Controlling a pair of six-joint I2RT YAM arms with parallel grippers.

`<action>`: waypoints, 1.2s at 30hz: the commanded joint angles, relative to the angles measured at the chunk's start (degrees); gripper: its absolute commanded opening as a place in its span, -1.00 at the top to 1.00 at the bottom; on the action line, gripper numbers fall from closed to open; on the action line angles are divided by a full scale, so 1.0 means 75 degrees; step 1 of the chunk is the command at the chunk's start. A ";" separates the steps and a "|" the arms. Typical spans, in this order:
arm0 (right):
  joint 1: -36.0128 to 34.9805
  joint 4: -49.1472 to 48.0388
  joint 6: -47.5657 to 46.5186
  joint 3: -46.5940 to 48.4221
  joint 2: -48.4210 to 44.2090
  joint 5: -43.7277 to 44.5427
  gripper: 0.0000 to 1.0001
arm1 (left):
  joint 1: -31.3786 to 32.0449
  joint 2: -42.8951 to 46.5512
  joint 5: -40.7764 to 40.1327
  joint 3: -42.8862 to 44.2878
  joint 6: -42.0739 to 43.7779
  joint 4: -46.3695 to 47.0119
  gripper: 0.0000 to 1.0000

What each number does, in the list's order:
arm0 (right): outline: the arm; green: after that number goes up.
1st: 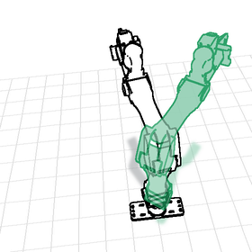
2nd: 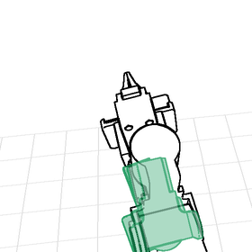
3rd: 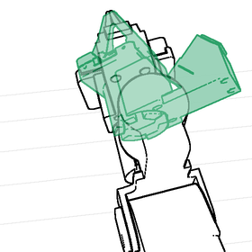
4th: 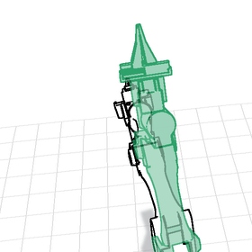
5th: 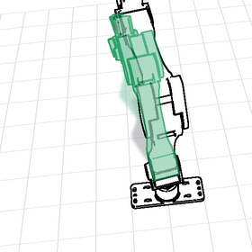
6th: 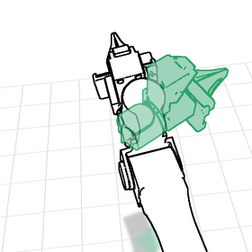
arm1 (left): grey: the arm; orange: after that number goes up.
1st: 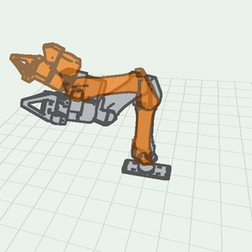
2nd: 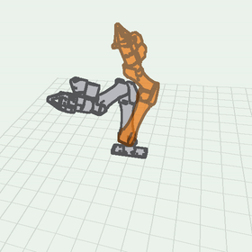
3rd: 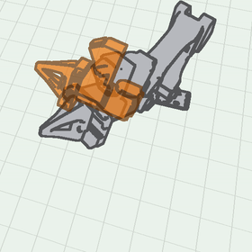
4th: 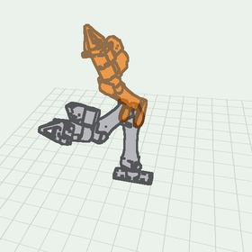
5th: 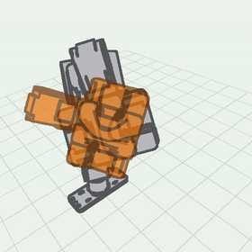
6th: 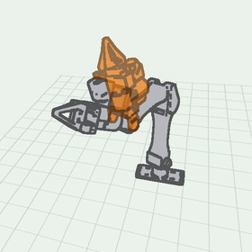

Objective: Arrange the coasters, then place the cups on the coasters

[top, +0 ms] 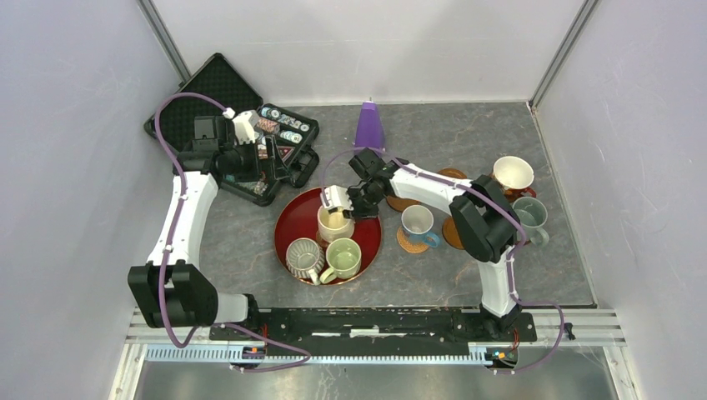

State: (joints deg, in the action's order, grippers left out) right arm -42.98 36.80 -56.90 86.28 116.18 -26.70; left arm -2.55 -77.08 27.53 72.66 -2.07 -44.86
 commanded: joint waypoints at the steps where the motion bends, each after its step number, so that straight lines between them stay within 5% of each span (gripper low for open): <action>1: 0.0111 -0.0555 0.0210 -0.0321 -0.0710 -0.0330 0.52 | -0.0046 0.0309 -0.0013 0.0015 -0.0259 0.0210 -1.00; 6: 0.0454 -0.0819 0.1040 -0.0172 -0.1342 -0.0865 1.00 | -0.0059 0.0431 0.0014 -0.0066 -0.0193 0.0286 -1.00; 13: 0.1566 -0.2019 0.3382 -0.0307 -0.2471 -0.1405 1.00 | -0.0059 0.0464 0.0090 -0.0082 -0.0123 0.0299 -1.00; 22: 0.3570 -0.3285 0.5432 -0.3075 -0.4820 0.0649 1.00 | -0.0059 0.0396 0.0186 0.0023 -0.0260 0.0414 -1.00; 36: 0.5683 -0.3175 0.5363 -0.4160 -0.4620 0.1145 1.00 | -0.0057 0.0252 0.0056 0.0128 -0.0223 0.0343 -1.00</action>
State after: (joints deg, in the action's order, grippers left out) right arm -1.63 20.45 -16.12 52.66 80.75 -17.26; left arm -2.57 -75.00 27.53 72.03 -2.07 -43.57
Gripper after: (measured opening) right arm 0.256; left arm 0.996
